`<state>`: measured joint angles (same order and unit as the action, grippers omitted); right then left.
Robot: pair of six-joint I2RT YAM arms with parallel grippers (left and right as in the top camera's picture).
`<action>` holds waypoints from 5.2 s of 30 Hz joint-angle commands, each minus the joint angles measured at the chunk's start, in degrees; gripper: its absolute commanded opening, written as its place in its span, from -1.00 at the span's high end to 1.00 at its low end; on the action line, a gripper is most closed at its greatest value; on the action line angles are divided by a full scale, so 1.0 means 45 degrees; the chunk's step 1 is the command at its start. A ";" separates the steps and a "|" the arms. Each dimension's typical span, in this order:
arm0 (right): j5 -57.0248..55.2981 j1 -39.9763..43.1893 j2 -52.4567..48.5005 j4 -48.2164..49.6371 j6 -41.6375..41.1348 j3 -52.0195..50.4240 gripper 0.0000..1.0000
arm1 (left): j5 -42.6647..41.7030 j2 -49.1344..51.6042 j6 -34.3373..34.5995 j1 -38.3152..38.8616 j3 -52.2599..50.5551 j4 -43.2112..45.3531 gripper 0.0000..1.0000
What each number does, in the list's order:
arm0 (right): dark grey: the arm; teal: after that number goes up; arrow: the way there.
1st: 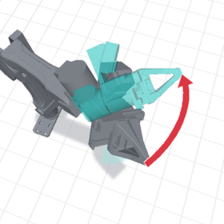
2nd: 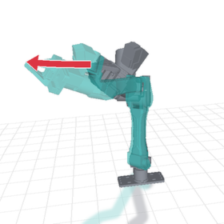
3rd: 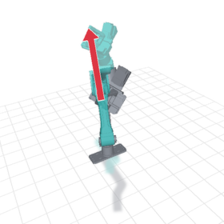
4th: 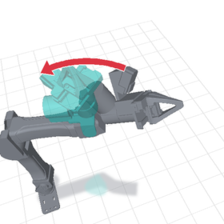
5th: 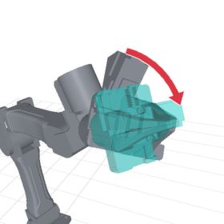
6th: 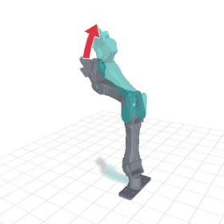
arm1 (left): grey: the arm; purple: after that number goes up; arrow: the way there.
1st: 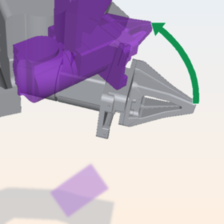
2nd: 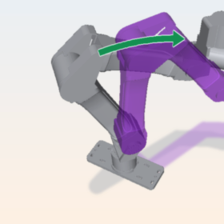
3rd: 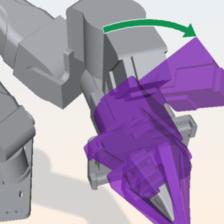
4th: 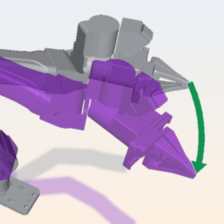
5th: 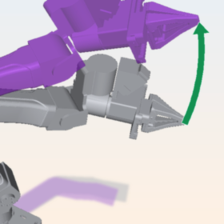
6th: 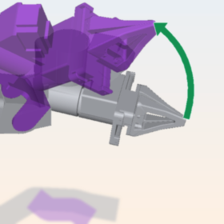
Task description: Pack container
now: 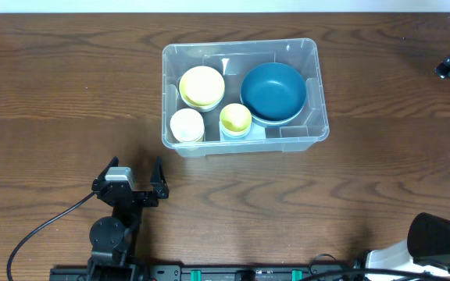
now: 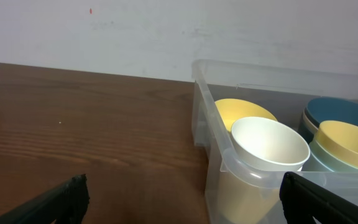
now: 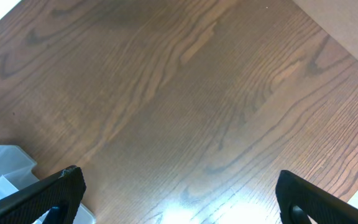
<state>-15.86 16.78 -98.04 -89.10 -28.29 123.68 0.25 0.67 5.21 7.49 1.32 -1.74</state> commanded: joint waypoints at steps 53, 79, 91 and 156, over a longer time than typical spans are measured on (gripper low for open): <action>-0.0447 -0.5654 1.1220 0.1258 -0.0180 -0.7533 -0.99 | 0.0073 -0.0097 -0.0204 -0.0063 -0.0243 -0.0529 -0.96; 0.3084 -0.4731 2.1711 2.0074 0.2637 -2.4475 -0.99 | 0.0073 -0.0097 -0.0204 -0.0063 -0.0238 -0.0529 -0.96; 0.3293 -0.4342 2.1716 2.1944 0.3813 -2.7239 -0.98 | 0.0073 -0.0097 -0.0204 -0.0068 -0.0238 -0.0529 -0.96; 0.3347 -0.4109 2.1716 1.8846 0.6489 -2.7413 -0.99 | 0.0073 -0.0097 -0.0204 -0.0068 -0.0238 -0.0529 -0.96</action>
<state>-1.02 -2.04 -0.71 -3.99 -0.12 0.40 0.12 0.62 4.60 7.49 1.54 -2.17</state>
